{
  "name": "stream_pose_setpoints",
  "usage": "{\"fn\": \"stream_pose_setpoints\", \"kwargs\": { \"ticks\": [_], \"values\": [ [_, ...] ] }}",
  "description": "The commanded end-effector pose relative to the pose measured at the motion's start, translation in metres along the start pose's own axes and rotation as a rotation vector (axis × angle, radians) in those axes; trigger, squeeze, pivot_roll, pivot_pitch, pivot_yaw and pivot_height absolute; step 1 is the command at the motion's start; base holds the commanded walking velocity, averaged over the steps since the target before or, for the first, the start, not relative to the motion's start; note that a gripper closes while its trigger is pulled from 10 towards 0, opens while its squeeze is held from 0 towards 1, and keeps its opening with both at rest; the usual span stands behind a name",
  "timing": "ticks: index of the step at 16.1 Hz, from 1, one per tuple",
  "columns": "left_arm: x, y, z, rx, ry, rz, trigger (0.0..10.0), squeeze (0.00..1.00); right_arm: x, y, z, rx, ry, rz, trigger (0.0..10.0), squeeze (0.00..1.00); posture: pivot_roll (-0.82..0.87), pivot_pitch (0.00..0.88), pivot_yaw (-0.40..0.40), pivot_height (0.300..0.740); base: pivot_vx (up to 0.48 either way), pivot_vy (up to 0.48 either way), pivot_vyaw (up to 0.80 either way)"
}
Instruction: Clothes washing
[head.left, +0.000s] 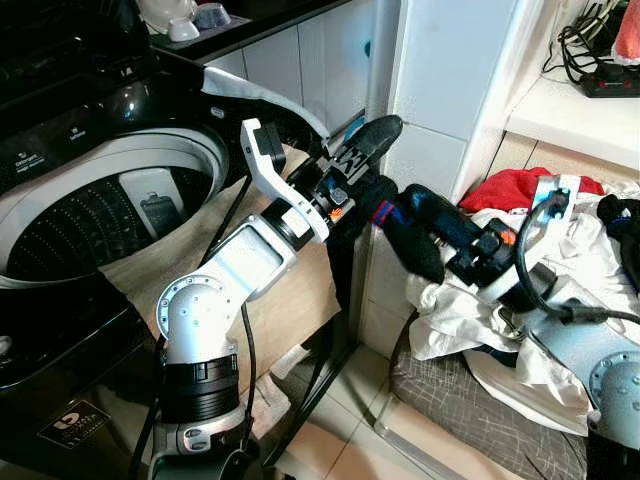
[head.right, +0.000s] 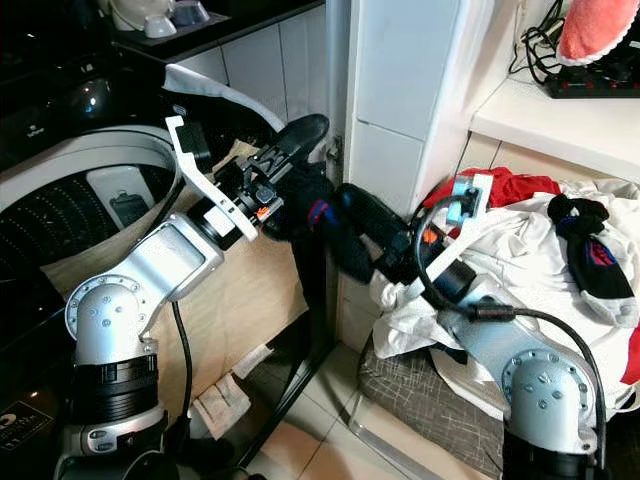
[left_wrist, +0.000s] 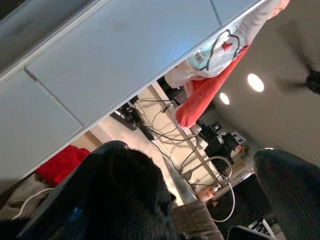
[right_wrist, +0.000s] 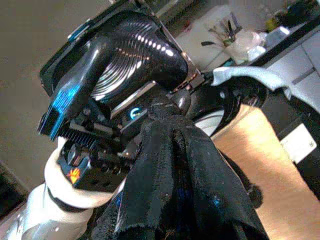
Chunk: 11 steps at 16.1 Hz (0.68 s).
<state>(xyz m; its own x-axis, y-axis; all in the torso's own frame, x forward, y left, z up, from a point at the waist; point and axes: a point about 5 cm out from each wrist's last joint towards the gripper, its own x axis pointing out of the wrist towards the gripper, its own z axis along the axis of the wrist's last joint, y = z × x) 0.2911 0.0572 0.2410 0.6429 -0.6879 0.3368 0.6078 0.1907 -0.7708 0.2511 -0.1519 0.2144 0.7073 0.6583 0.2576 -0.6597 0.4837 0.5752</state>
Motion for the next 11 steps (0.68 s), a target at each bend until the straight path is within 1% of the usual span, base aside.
{"fn": "stream_pose_setpoints", "kwargs": {
  "ticks": [1,2,7,11],
  "values": [
    [0.006,-0.010,-0.007,-0.042,0.014,-0.060,3.6,0.00,0.003,0.000,0.007,-0.019,-0.040,-0.009,0.0,0.00,-0.06,0.000,0.076,0.740,0.000,0.000,0.00],
    [0.006,-0.009,-0.007,-0.047,0.013,-0.055,0.0,0.00,0.003,-0.001,0.009,-0.024,-0.053,-0.015,0.0,0.00,-0.06,0.000,0.077,0.740,0.000,0.000,0.00],
    [0.006,-0.004,-0.009,-0.036,0.028,-0.018,0.0,0.00,0.006,0.002,0.015,-0.033,-0.095,-0.004,0.0,0.00,-0.06,0.000,0.082,0.740,0.000,0.000,0.00],
    [0.007,0.003,-0.006,-0.027,0.005,0.040,0.0,0.00,0.010,0.003,0.014,-0.029,-0.100,0.003,0.0,0.00,-0.06,0.000,0.079,0.740,0.000,0.000,0.00]
  ]
}}
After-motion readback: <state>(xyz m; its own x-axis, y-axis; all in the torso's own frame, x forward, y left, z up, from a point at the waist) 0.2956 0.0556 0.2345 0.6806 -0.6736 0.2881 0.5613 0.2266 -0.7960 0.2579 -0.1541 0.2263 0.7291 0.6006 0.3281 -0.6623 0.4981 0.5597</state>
